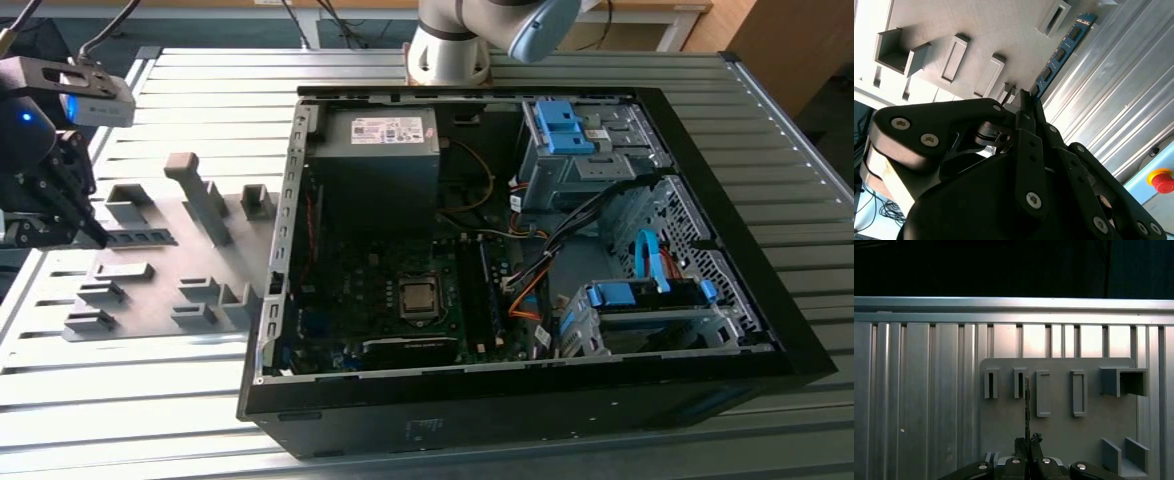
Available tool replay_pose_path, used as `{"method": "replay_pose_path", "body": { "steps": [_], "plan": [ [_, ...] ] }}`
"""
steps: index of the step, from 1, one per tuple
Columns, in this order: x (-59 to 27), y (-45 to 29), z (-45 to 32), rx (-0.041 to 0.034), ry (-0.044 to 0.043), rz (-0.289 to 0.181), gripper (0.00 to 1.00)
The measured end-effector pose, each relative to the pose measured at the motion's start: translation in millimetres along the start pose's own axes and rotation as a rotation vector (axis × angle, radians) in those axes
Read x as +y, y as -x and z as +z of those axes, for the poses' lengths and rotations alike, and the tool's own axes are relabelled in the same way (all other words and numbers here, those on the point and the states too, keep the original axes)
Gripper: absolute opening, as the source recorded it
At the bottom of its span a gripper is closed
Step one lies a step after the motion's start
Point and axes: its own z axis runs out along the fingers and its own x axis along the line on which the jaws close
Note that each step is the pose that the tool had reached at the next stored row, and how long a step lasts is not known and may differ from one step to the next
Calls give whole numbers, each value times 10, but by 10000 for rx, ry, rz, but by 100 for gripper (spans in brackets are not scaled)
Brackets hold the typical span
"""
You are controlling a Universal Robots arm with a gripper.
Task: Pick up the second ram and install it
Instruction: 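Pick up the second ram and move it above second insertion slot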
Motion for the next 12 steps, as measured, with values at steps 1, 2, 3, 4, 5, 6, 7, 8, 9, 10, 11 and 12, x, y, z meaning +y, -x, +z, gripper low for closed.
{"method": "replay_pose_path", "body": {
  "steps": [1,2,3,4,5,6,7,8,9,10,11,12],
  "plan": [
    [0,0,-6,0,0,0,14],
    [0,0,-12,0,0,0,14],
    [0,0,-19,0,0,0,14],
    [1,1,-25,0,0,0,14],
    [1,1,-31,0,0,0,14],
    [1,1,-36,0,-1,0,14],
    [1,1,-42,0,0,0,14],
    [1,1,-49,1,0,0,14],
    [1,1,-56,1,0,0,14],
    [1,1,-62,0,0,0,14],
    [1,2,-69,0,0,0,14],
    [1,2,-75,0,-1,0,14]
  ]
}}
